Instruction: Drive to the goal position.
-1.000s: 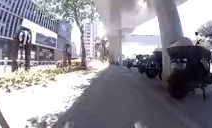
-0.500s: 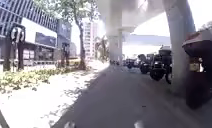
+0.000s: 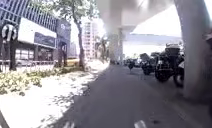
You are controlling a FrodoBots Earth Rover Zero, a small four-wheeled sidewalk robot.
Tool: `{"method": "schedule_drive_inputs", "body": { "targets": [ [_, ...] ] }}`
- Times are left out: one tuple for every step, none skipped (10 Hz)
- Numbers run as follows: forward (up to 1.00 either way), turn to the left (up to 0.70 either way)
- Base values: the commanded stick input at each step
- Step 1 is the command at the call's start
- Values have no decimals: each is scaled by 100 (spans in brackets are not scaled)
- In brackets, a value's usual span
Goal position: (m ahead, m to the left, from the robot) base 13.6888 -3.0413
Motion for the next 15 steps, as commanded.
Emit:
{"method": "schedule_drive_inputs", "body": {
  "targets": [
    [70, 0],
    [70, 0],
    [70, 0],
    [70, 0],
    [70, 0],
    [70, 0],
    [70, 0],
    [70, 0],
    [70, 0],
    [70, 0],
    [70, -10],
    [70, -14],
    [70, -14],
    [70, -12],
    [70, 0]
  ]
}}
